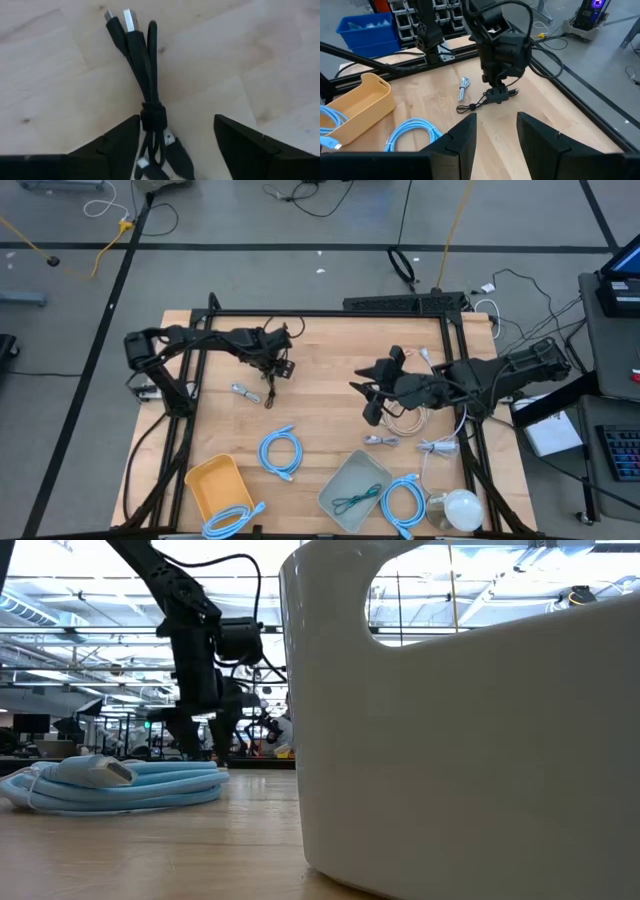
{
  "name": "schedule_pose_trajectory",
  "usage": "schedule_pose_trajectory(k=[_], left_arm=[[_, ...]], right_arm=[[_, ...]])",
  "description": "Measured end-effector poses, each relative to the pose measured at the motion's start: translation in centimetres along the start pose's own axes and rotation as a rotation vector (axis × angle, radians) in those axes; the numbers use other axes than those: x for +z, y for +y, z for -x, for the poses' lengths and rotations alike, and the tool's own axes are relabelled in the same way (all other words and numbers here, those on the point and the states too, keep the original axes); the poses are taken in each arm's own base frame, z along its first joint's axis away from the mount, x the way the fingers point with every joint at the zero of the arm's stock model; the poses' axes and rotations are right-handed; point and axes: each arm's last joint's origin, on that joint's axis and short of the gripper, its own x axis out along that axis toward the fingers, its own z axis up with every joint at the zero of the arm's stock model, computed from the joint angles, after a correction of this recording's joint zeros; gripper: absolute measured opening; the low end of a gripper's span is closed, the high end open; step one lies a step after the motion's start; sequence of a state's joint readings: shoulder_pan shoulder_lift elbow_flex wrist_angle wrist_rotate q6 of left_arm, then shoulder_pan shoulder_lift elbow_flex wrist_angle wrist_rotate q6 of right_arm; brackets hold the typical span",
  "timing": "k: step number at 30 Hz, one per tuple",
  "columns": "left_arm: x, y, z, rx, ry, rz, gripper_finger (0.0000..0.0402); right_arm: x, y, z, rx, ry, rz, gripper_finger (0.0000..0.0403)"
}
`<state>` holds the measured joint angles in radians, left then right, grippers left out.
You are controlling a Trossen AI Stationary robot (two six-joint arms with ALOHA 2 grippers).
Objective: Sort cables
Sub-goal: Put the top black charger cable into the gray bin
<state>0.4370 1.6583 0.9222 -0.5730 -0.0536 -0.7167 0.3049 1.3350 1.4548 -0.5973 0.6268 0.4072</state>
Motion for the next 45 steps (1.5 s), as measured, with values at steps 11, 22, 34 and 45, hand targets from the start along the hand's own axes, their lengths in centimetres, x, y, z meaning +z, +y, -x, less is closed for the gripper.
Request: schedule_pose_trajectory(k=[11,22,34,45], left_arm=[[0.0,-0.1,-0.8,0.01,0.012,-0.03,0.0021],[-1.3,-1.3,2.8,-0.06,-0.062,-0.077,0.001],[-2.8,-1.7,9.9,-0.28,-0.261,-0.081,0.001],[-3.2,-2.3,11.0,-0.372,-0.286,-0.113,0.001]], right_arm=[[-0.1,0.3,0.2,0.013,0.0,0.013,0.0134],[-0.1,-0.4,0.8,-0.026,0.009,0.028,0.0134],[-0.2,-2.4,2.5,-0.156,0.009,0.06,0.0134],[-0.2,-2.6,2.3,-0.162,0.022,0.062,0.0134]])
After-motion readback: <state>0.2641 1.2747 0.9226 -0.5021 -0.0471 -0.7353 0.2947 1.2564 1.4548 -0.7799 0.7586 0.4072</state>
